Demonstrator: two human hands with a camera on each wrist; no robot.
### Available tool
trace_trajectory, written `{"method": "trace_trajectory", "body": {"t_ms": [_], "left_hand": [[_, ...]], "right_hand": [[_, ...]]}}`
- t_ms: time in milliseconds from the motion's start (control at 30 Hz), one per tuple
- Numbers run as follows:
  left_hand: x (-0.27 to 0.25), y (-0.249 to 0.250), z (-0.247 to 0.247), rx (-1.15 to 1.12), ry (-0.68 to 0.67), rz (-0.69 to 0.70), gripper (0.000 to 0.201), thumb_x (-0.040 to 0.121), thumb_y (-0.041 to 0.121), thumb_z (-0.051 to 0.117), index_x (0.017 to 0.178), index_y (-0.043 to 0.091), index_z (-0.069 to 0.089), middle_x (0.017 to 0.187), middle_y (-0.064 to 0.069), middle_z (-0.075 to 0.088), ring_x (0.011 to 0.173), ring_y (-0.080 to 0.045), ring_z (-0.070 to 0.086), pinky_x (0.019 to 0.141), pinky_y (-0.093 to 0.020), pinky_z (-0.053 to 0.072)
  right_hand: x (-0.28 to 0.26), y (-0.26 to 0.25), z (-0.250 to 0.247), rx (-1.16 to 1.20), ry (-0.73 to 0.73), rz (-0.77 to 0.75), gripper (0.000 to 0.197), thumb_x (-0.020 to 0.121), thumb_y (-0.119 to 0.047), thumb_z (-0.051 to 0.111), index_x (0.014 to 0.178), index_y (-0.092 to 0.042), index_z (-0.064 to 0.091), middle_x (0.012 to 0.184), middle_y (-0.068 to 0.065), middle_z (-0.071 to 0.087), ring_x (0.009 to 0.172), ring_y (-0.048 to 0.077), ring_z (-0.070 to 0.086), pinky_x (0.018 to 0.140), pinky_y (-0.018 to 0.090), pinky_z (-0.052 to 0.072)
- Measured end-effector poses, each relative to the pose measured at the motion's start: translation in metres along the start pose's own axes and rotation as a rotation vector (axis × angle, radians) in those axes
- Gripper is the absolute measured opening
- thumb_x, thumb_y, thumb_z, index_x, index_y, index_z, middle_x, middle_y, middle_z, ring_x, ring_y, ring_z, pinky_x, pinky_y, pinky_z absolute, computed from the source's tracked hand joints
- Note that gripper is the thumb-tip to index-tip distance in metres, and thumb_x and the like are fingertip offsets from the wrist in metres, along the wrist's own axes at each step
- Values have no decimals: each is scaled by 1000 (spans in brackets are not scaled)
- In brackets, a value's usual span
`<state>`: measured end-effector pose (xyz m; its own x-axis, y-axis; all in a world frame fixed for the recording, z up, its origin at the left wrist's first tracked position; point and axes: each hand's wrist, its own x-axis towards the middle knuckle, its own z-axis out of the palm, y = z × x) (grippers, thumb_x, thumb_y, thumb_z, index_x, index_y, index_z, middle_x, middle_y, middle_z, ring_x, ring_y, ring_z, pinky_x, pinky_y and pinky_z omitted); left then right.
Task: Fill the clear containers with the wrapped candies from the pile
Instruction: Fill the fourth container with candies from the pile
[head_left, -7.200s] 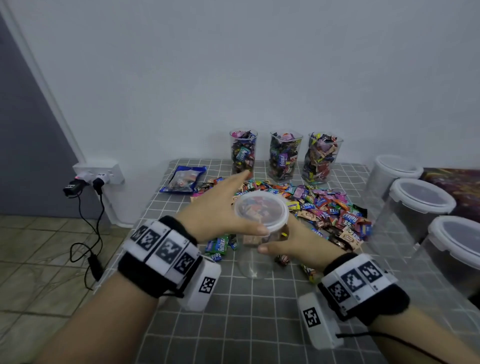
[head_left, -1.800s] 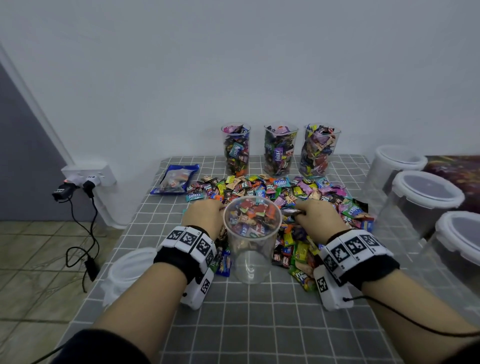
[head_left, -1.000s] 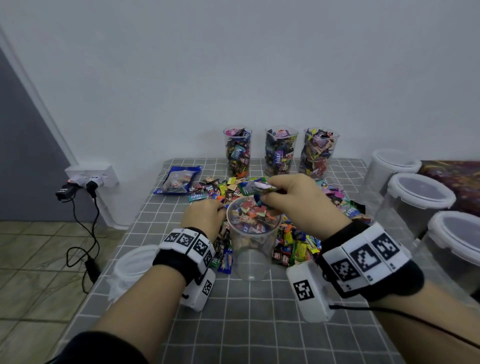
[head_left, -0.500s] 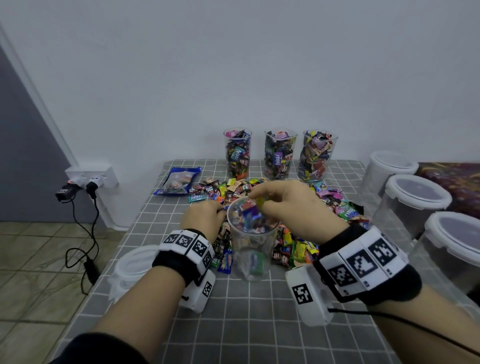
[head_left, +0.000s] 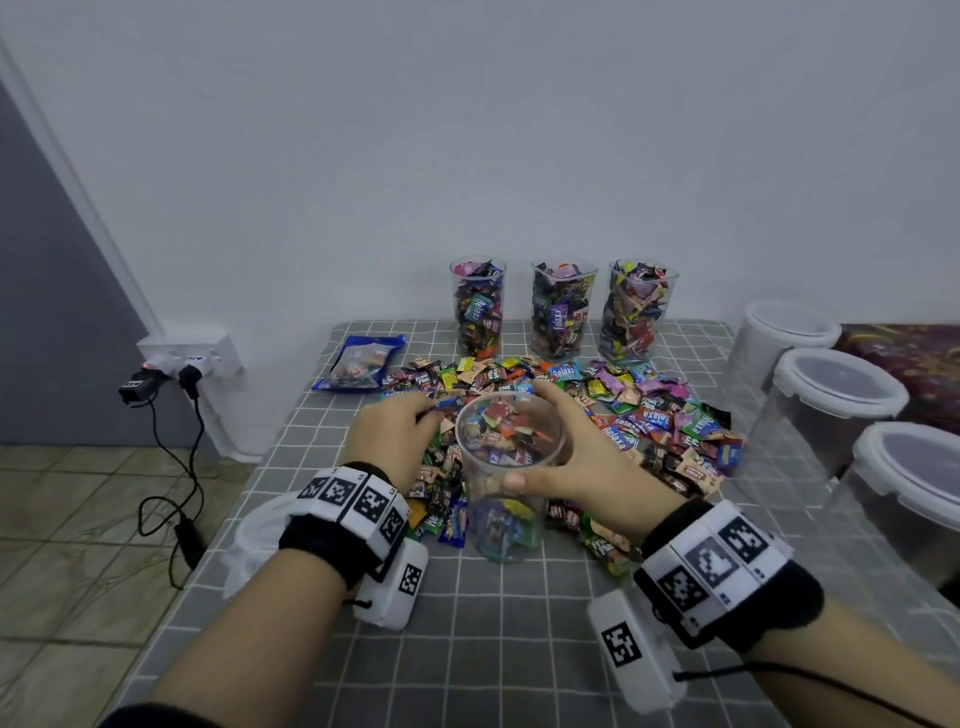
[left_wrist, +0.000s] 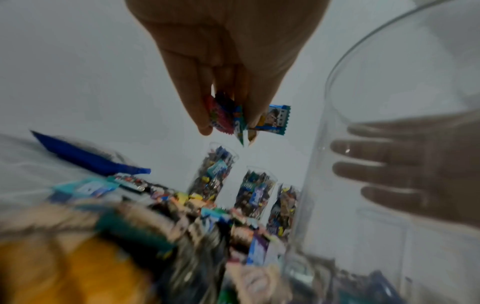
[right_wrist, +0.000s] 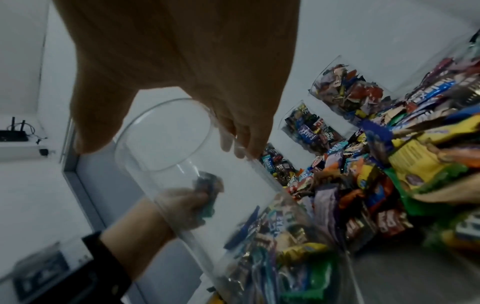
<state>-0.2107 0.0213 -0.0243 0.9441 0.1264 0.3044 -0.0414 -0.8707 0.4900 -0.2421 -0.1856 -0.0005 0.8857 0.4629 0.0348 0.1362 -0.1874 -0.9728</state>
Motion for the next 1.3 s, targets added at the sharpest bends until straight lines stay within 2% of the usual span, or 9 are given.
{"method": "trace_trajectory", "body": {"t_ms": [167, 300, 467, 567, 700, 900, 1000, 1200, 1300], "left_hand": [[3, 13, -30, -53, 105, 127, 18, 92, 27, 55, 95, 18, 71, 78, 2, 67, 74, -16, 58, 67, -29, 43], [0, 31, -51, 0, 184, 330, 19, 90, 26, 56, 92, 17, 74, 82, 3, 70, 74, -17, 61, 64, -24, 37], [-12, 49, -48, 52, 125, 555, 20, 77, 21, 60, 85, 14, 77, 98, 2, 73, 83, -15, 69, 72, -13, 38], [-17, 57, -39, 20, 79, 609, 17, 71, 18, 63, 80, 14, 77, 93, 1, 74, 81, -13, 70, 73, -19, 43], [-20, 59, -31, 83, 2, 634, 17, 66, 23, 64, 75, 21, 77, 92, 5, 74, 80, -10, 71, 61, -21, 54], [-22, 61, -33, 123, -115, 603, 29, 75, 28, 53, 91, 26, 77, 115, 6, 68, 107, -13, 64, 81, -30, 52], [-25, 63, -36, 81, -101, 597, 29, 73, 32, 54, 92, 29, 76, 113, 5, 69, 101, -11, 66, 77, -29, 53], [-30, 65, -34, -12, -56, 635, 38, 78, 42, 44, 94, 28, 76, 109, 12, 70, 89, -5, 67, 76, -20, 51], [-27, 61, -33, -84, -51, 606, 40, 79, 43, 45, 101, 28, 74, 115, 11, 67, 102, 1, 59, 86, -8, 36]], "right_hand": [[1, 10, 1, -4, 56, -5, 68, 63, -21, 80, 113, -41, 38, 122, -19, 51, 116, 0, 50, 91, 9, 40], [5, 16, -2, 13, 64, -33, 67, 64, -17, 83, 113, -38, 43, 120, -15, 57, 110, -4, 56, 89, 10, 44], [5, 17, -2, 3, 67, -34, 71, 61, -22, 85, 115, -38, 43, 121, -13, 57, 112, -2, 55, 92, 15, 44], [4, 16, -1, 28, 79, -49, 71, 64, -11, 85, 119, -29, 44, 116, -6, 60, 103, -1, 60, 83, 14, 46], [4, 15, -1, 13, 62, -65, 65, 69, -5, 81, 115, -31, 44, 115, -4, 61, 101, 0, 62, 79, 11, 46], [4, 16, -2, -10, 58, -85, 65, 69, -11, 82, 114, -36, 43, 121, -9, 56, 110, 0, 58, 90, 15, 46], [4, 17, -2, -6, 57, -82, 65, 70, -9, 81, 117, -33, 43, 118, -5, 59, 107, 3, 60, 87, 16, 47], [5, 19, -2, -24, 58, -76, 70, 70, -10, 82, 124, -28, 41, 120, -7, 58, 110, 4, 58, 90, 18, 45], [6, 20, -2, -9, 63, -78, 69, 68, -13, 82, 123, -28, 42, 121, -5, 58, 112, 6, 57, 94, 23, 46]]}}
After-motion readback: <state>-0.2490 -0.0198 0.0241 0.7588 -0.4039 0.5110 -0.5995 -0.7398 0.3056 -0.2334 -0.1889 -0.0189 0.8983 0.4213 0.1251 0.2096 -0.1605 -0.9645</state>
